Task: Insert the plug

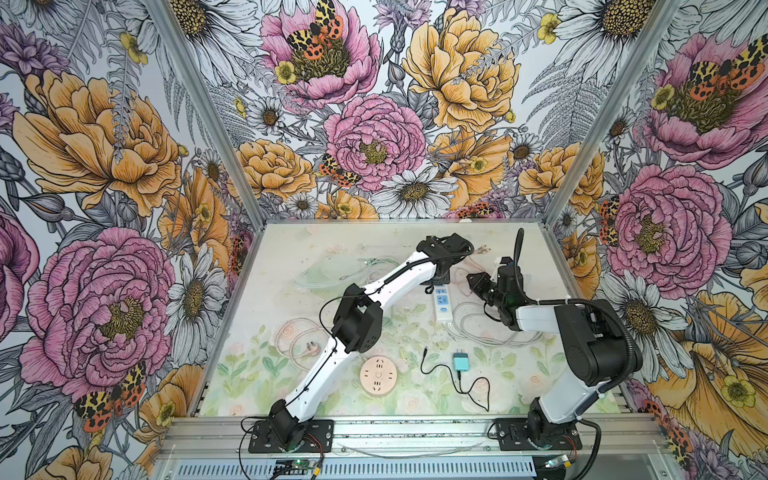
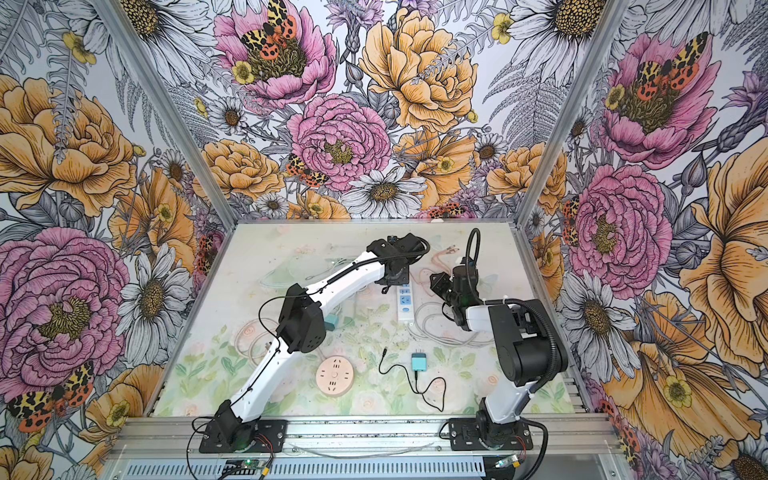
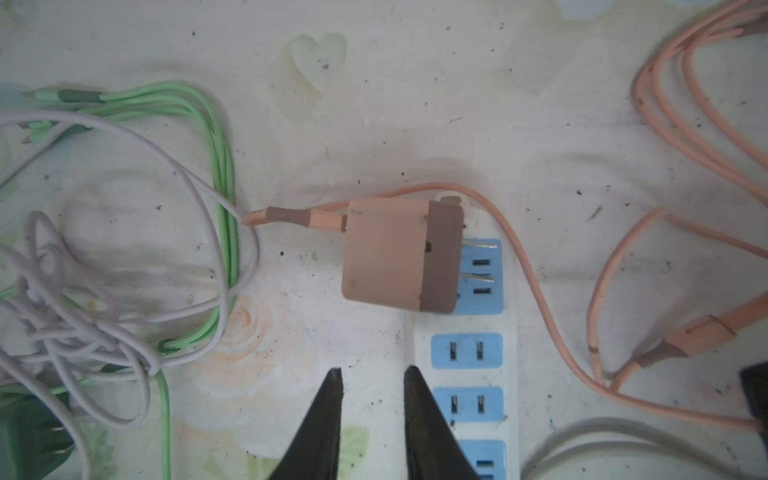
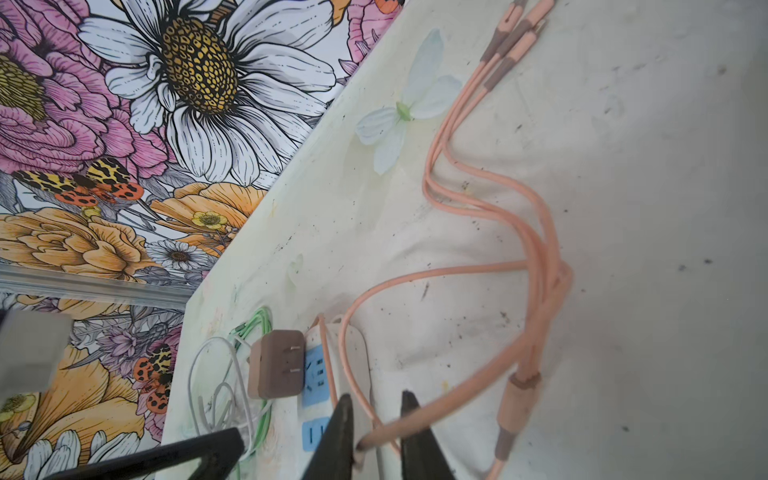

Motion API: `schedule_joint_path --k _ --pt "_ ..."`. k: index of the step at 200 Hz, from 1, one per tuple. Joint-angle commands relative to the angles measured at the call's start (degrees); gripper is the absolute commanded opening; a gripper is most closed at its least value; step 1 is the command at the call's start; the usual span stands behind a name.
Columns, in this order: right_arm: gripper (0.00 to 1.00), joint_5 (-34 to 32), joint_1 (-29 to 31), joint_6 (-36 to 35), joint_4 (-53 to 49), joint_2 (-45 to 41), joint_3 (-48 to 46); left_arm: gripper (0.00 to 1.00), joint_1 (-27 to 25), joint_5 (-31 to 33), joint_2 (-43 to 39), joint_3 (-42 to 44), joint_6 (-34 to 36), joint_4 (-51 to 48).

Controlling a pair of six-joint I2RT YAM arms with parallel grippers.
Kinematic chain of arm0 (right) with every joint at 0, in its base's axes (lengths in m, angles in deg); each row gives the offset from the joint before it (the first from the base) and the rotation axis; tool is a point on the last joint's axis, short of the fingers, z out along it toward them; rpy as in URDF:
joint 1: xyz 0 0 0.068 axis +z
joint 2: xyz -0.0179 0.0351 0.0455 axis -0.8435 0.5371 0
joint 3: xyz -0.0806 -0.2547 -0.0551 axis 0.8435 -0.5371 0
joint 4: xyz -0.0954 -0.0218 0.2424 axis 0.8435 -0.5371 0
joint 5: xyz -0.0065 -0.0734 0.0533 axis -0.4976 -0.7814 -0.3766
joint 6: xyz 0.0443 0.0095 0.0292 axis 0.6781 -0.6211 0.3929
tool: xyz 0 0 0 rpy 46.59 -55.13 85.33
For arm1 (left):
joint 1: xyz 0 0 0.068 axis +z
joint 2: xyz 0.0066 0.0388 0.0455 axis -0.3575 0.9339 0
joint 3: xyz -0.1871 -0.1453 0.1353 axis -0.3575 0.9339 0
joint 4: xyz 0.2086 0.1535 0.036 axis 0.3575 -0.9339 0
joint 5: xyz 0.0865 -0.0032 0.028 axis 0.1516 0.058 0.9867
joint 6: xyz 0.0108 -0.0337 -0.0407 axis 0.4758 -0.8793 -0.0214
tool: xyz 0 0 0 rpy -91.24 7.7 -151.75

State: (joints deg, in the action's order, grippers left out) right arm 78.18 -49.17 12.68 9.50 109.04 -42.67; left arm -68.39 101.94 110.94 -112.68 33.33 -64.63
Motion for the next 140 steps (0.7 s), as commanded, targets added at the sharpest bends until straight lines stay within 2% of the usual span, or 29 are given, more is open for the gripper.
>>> schedule_joint_path --k 1,17,40,59,94,110,130,140 --pt "0.32 -1.3 0.4 -2.7 -2.9 -1.7 2.3 0.33 0.0 -5.1 -8.7 8.1 1.9 6.5" --pt "0.4 -1.4 0.2 -3.5 -4.3 -1.9 2.6 0.37 1.0 -9.6 -15.2 20.4 0.8 15.5" --pt "0.5 -0.7 -0.3 -3.9 -6.1 -2.6 2.9 0.41 4.1 -16.9 -25.0 40.0 -2.9 33.9" --pt "0.53 -1.0 -0.8 -5.2 -9.9 -5.1 3.3 0.42 6.6 -19.8 -29.7 50.2 -5.8 45.3" --pt "0.66 -3.5 -1.8 -8.6 -22.4 -12.2 5.3 0.45 9.3 -25.3 -30.0 56.5 -7.5 58.9" --pt "0.68 -4.6 -2.3 -9.5 -27.4 -15.6 6.1 0.49 10.6 -27.9 -28.5 58.5 -10.0 65.8" --pt "0.71 -5.4 -2.4 -11.6 -33.2 -18.7 8.5 0.5 11.6 -28.5 -25.7 58.2 -10.8 68.8" --pt "0.78 -5.0 -2.5 -12.4 -35.5 -19.4 9.9 0.51 12.0 -29.6 -24.1 57.9 -11.4 70.9"
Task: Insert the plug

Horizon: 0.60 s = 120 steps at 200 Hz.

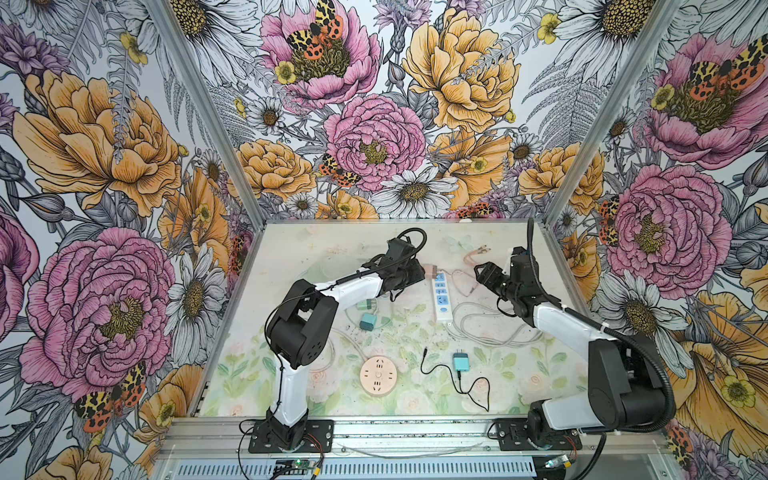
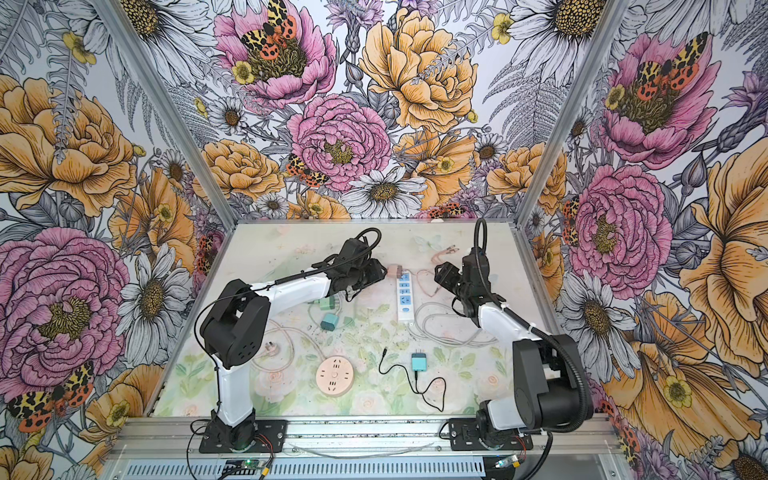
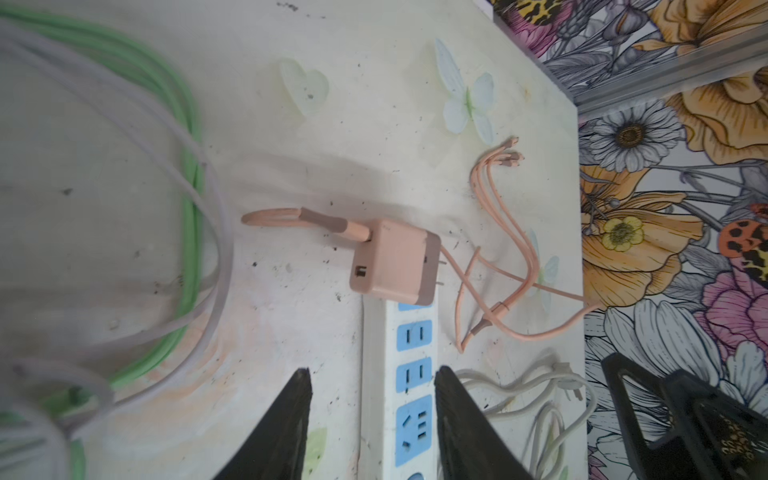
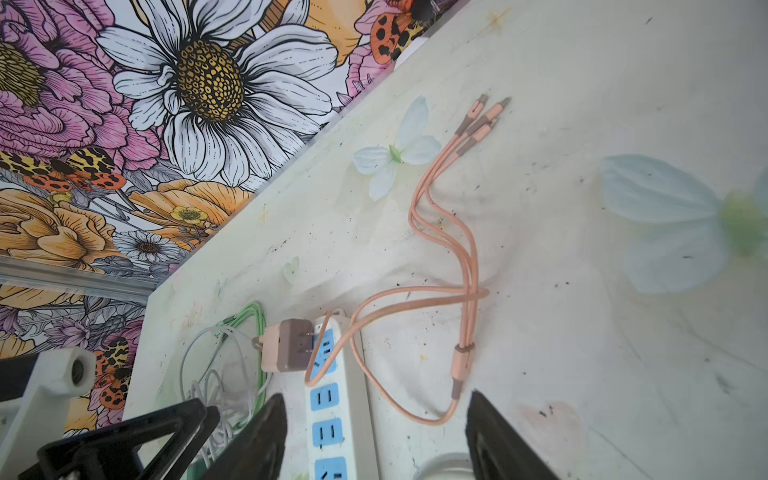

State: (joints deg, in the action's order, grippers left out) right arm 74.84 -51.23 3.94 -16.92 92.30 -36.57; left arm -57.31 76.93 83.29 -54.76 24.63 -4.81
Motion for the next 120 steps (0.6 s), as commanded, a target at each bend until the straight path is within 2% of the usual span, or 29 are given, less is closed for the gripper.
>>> schedule_joint_path --k 1,23,61,102,120 --pt "0.78 -1.6 -0.4 -3.8 -9.4 -2.6 4.0 0.51 1.0 -4.7 3.7 -0.1 -2.8 11.1" --pt "0.82 -0.6 -0.4 -5.0 -14.3 -2.4 7.0 0.52 1.6 -5.3 6.6 -1.5 -5.7 10.8" --pt "0.82 -0.4 -0.3 -5.2 -14.4 -1.7 7.2 0.53 2.2 -5.7 6.6 0.2 -7.1 11.9" --pt "0.81 -0.6 0.1 -5.7 -14.3 -1.0 7.9 0.54 3.5 -11.6 10.9 2.1 -12.9 25.1" --pt "0.82 -1.0 0.1 -6.0 -14.4 -1.2 7.8 0.54 3.2 -11.3 12.4 1.6 -13.6 26.0"
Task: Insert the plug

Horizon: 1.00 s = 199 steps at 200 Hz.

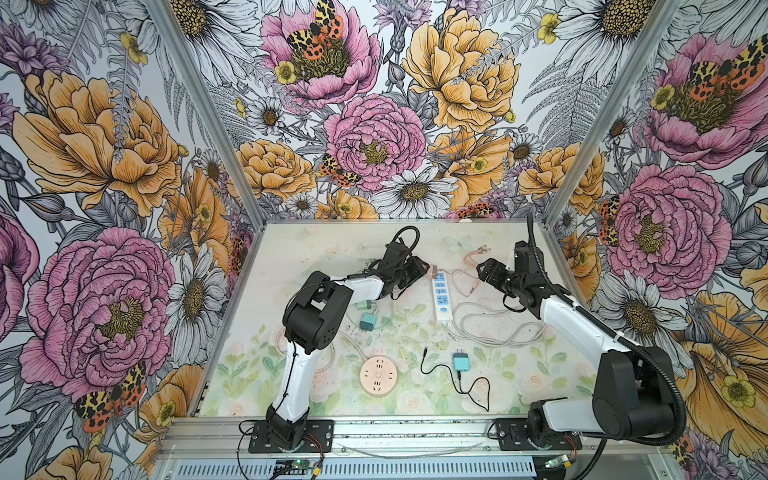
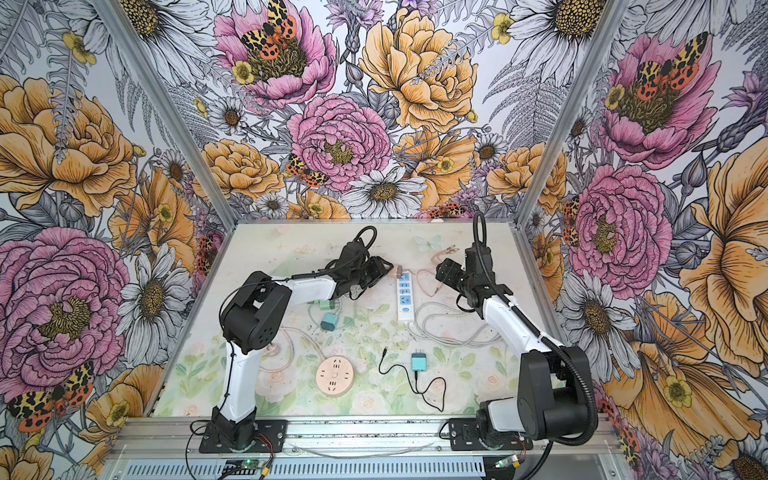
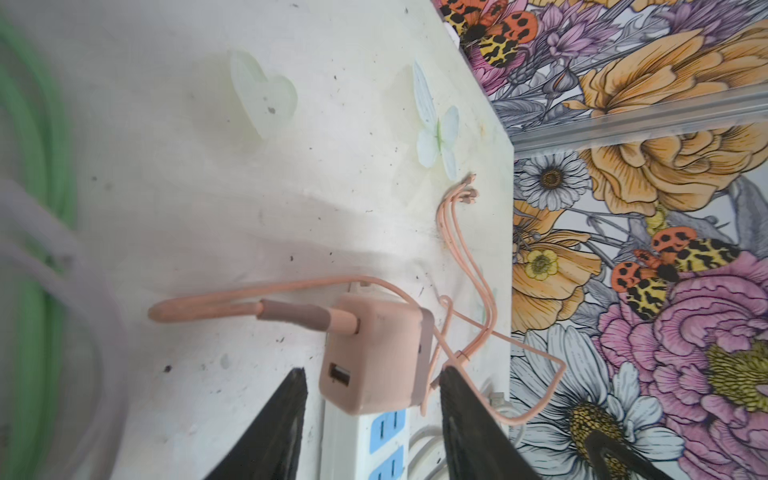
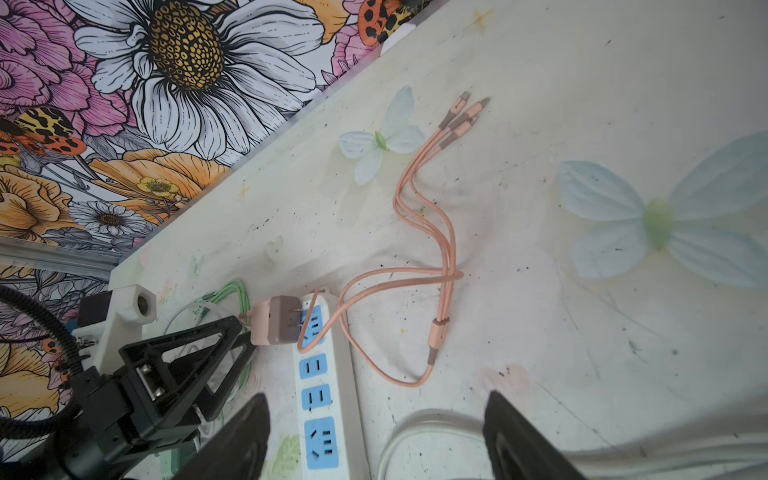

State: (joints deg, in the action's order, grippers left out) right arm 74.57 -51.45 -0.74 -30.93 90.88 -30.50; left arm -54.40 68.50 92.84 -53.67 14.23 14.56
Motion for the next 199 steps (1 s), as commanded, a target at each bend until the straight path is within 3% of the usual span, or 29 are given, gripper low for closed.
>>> schedule_joint_path --k 1,44,102,150,199 --pt "0.82 -0.8 0.3 -1.3 -0.3 0.2 1.8 0.54 0.2 -2.9 2.9 0.5 -3.2 6.6" --pt "0.82 -0.7 0.5 -1.2 -0.2 0.6 2.6 0.54 0.4 -3.4 3.7 -0.3 -3.6 6.6" --pt "0.82 -1.1 1.0 -1.1 -0.1 1.0 2.7 0.54 0.4 -8.4 7.6 -0.4 -10.4 19.1" --pt "0.81 -0.6 1.1 -1.0 0.4 1.7 2.6 0.53 0.4 -8.9 8.4 -0.1 -11.3 20.6" --pt "0.81 -0.4 1.1 -0.9 0.7 1.8 2.6 0.35 0.5 -9.9 9.2 -0.5 -11.8 22.6"
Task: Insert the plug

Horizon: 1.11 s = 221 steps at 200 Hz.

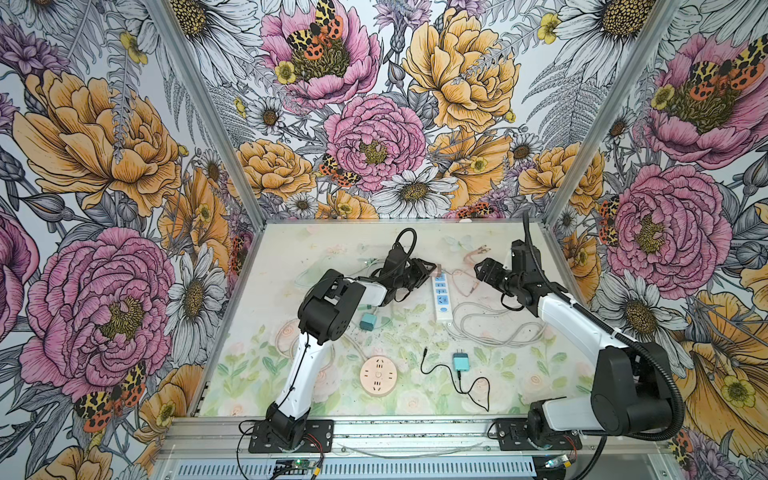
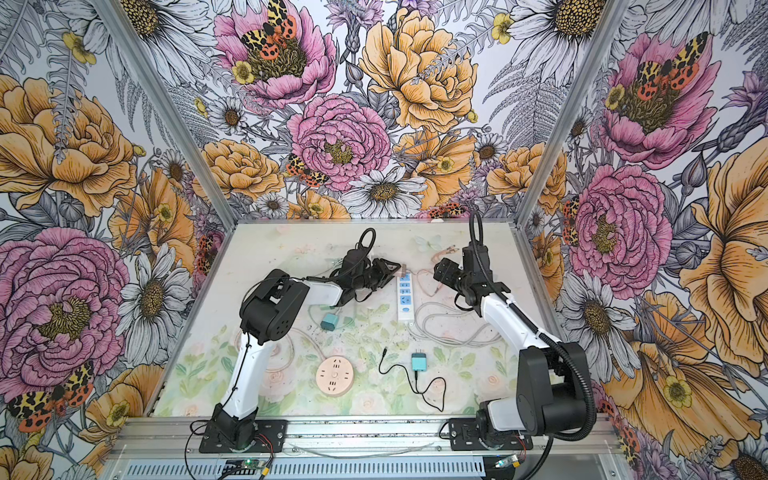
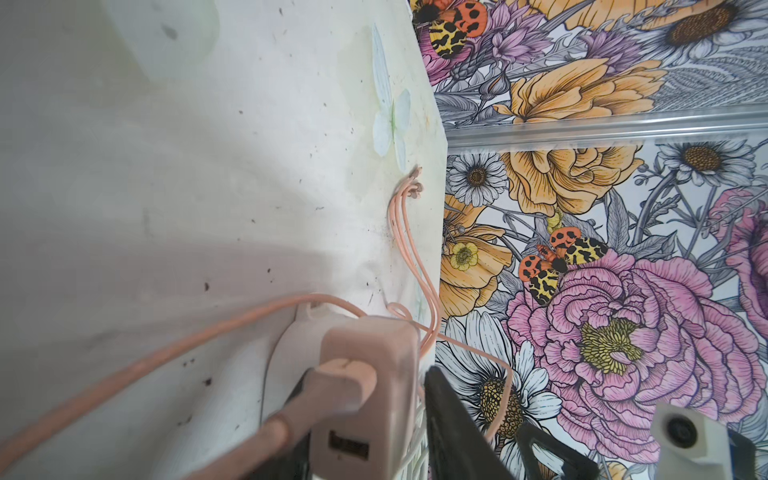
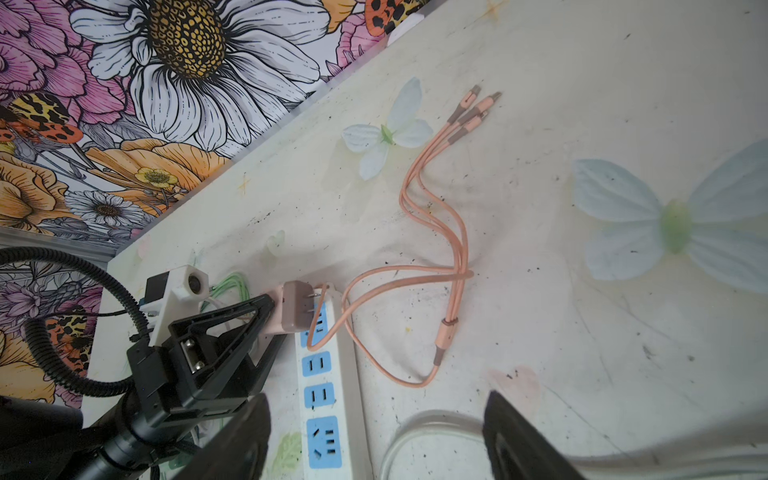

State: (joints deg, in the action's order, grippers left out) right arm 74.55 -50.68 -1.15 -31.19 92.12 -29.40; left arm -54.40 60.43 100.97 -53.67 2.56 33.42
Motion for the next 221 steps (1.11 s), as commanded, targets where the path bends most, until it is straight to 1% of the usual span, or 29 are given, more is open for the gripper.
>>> schedule_joint_path --k 1,21,54,78,96,115,126,143,163,175,187,221 --pt "0.81 -0.4 0.4 -0.5 1.0 0.5 1.6 0.35 0.5 -2.0 1.1 -0.6 -0.2 3.8" --pt "0.81 -0.5 0.5 -0.5 1.0 0.6 1.5 0.31 0.5 -2.5 1.2 -0.6 -0.7 4.5" --pt "0.81 -0.5 0.5 -0.4 1.0 0.4 1.2 0.19 0.4 -2.8 0.7 -0.3 0.0 3.8" --pt "0.81 -0.5 0.5 -0.5 1.0 0.4 1.2 0.14 0.3 -3.3 0.0 -0.3 0.7 3.7" --pt "0.79 0.6 0.7 -0.8 1.7 1.2 1.6 0.13 0.3 -4.0 -1.2 0.1 1.1 3.8" --pt "0.77 3.9 1.2 -1.1 3.6 2.6 1.8 0.12 0.2 -4.9 -3.5 1.5 1.8 4.6" --pt "0.75 7.5 1.5 -0.7 6.0 3.0 1.7 0.11 0.2 -5.6 -5.1 2.7 2.2 5.4" --pt "0.73 14.8 1.6 2.1 13.9 3.1 -0.4 0.1 0.3 -6.5 -7.4 4.9 2.3 7.4" --pt "0.72 20.9 1.6 6.2 22.5 3.1 -3.1 0.1 0.6 -8.1 -9.7 7.3 1.8 11.3" --pt "0.71 22.9 1.6 7.8 25.5 3.1 -3.9 0.1 0.7 -9.2 -10.9 8.6 0.9 14.2" --pt "0.69 23.8 1.8 8.6 26.3 3.0 -4.2 0.1 0.7 -10.1 -12.1 9.3 0.4 15.6" --pt "0.66 23.8 2.0 8.5 25.7 1.4 -5.0 0.1 0.1 -10.4 -16.4 11.5 3.4 12.8"
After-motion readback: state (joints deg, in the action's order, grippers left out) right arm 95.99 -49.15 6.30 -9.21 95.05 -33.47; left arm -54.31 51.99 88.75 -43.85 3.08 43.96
